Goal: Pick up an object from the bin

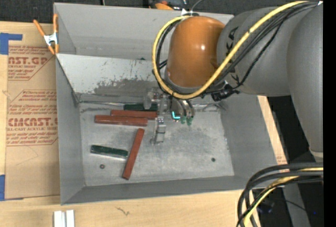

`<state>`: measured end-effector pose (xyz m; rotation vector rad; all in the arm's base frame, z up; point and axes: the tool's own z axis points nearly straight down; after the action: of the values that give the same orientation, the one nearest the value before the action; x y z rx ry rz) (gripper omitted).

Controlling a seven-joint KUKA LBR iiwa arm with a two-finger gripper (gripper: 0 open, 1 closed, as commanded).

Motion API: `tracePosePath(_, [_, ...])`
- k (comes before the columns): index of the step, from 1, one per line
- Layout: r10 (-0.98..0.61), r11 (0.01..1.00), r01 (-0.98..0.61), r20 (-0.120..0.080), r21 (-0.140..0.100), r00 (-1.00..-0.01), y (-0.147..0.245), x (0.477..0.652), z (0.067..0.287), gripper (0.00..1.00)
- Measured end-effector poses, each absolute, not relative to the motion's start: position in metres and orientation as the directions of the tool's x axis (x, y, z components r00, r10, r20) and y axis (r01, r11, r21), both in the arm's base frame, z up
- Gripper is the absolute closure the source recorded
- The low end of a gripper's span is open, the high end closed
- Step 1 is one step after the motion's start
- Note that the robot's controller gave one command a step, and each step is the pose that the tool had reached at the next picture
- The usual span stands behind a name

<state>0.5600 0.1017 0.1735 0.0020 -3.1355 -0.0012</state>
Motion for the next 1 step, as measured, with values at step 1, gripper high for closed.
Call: tracePosePath(1, [-0.119,0.993,-0.119,-0.001,0.001,-0.993,0.1379,0.5538,0.0681,0.00])
